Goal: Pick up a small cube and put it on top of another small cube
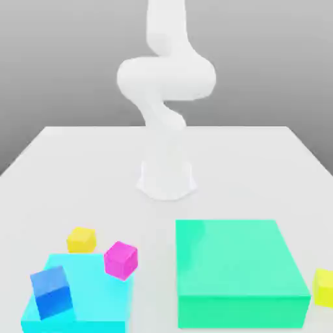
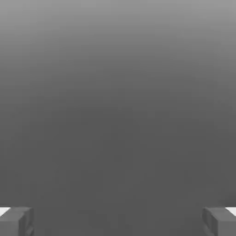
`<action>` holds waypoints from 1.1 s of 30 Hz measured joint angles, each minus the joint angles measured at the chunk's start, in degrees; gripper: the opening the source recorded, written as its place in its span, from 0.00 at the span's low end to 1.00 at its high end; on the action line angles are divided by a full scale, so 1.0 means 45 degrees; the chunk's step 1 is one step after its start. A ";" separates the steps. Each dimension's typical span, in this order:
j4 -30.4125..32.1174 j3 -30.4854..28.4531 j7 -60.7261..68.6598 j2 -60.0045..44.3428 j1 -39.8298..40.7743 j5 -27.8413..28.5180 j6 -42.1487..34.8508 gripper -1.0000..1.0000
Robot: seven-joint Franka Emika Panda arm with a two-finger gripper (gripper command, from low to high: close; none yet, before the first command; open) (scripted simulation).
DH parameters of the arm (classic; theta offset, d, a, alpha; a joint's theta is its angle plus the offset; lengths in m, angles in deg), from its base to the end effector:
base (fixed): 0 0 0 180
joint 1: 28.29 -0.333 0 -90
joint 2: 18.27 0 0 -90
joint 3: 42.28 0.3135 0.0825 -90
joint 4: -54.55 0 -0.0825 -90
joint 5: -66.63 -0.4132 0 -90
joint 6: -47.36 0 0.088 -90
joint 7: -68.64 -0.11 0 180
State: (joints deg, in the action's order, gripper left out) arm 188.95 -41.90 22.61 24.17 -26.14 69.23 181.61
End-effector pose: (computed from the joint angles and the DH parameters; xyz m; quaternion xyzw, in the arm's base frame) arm 0.4040 -0.0125 0.6662 -0.8560 0.3696 -0.3428 0.1143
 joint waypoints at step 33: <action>0.7015 -0.3542 0.5242 -0.9616 0.3803 -0.0911 0.7328 0.50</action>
State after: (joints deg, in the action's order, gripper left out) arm 220.52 -57.84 46.20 -19.10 -9.03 65.13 214.58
